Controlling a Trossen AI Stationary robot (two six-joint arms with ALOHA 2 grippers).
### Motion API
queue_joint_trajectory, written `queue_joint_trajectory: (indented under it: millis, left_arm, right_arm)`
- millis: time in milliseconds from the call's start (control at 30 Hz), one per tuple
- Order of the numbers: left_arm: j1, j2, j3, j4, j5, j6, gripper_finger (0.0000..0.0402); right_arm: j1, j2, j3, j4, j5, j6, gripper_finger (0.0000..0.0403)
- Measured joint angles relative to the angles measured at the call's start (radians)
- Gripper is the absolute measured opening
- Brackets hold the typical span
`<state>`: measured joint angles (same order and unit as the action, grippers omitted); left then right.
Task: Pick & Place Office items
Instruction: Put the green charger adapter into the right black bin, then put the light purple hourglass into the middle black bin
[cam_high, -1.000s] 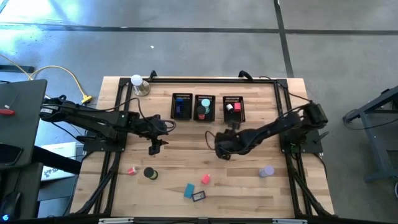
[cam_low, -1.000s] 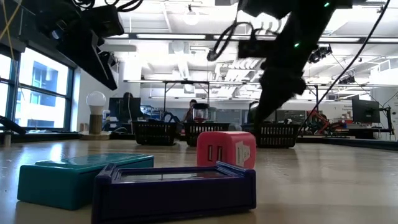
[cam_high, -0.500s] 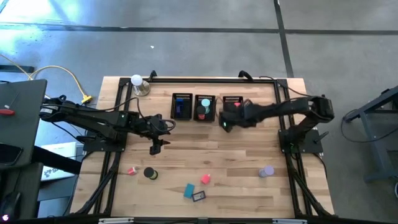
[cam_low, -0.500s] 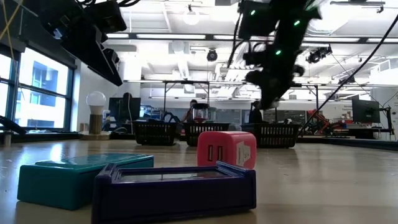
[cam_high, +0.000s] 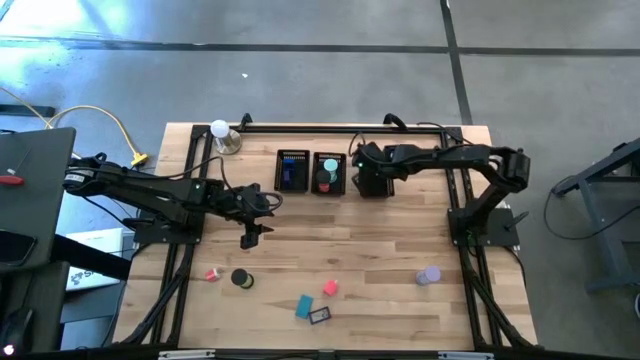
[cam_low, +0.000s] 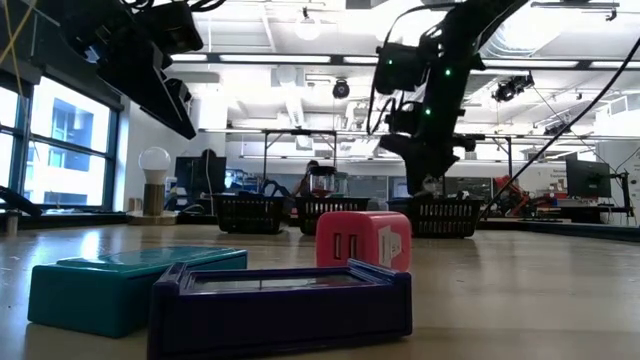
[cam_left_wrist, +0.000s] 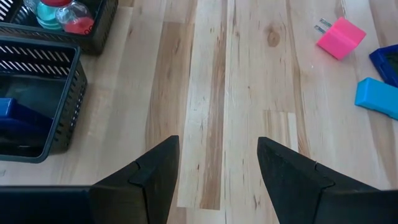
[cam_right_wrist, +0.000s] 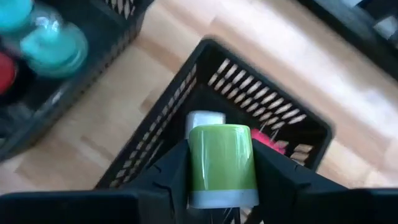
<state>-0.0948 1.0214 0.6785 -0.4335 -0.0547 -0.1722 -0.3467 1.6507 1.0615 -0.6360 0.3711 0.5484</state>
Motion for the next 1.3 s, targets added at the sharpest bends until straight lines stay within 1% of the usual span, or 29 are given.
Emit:
queue_joint_trajectory:
  millis: [133,233,400,600,700,833,900,1000,1100,1167,1233,1300]
  left_arm:
    - [0.0,0.0,0.0,0.0,0.0,0.0,0.0211]
    - [0.0,0.0,0.0,0.0,0.0,0.0,0.0211]
    - [0.0,0.0,0.0,0.0,0.0,0.0,0.0211]
    - [0.0,0.0,0.0,0.0,0.0,0.0,0.0211]
    - [0.0,0.0,0.0,0.0,0.001,0.0,0.0211]
    - [0.0,0.0,0.0,0.0,0.001,0.001,0.0211]
    - [0.0,0.0,0.0,0.0,0.0,0.016,0.0211]
    - [0.0,0.0,0.0,0.011,-0.005,0.048,0.0211]
    - [0.0,0.0,0.0,0.033,-0.006,0.073,0.0211]
    - [0.0,0.0,0.0,0.053,-0.008,0.098,0.0211]
    - [0.0,0.0,0.0,0.08,-0.008,0.124,0.0211]
    - [0.0,0.0,0.0,0.105,-0.008,0.138,0.0211]
  right_arm:
    - [-0.001,0.022,0.002,0.024,-0.017,0.0,0.0135]
    - [0.006,0.035,0.002,0.032,0.015,0.0,0.015]
    - [0.008,0.038,0.002,0.042,0.015,0.005,0.0173]
    - [0.008,0.038,0.002,0.043,-0.004,-0.003,0.0186]
    - [0.009,0.02,0.002,0.035,-0.013,-0.004,0.0187]
    - [0.039,-0.049,0.002,0.005,-0.017,-0.013,0.0187]
    - [0.065,-0.091,0.002,-0.018,-0.06,-0.014,0.0187]
    - [0.102,-0.166,0.002,-0.061,-0.175,-0.003,0.0187]
    - [0.144,-0.237,0.002,-0.104,-0.304,0.046,0.0187]
    - [0.176,-0.28,0.002,-0.14,-0.363,0.093,0.0187]
    - [0.219,-0.313,0.002,-0.151,-0.374,0.13,0.0188]
    - [0.263,-0.338,0.002,-0.155,-0.354,0.136,0.0188]
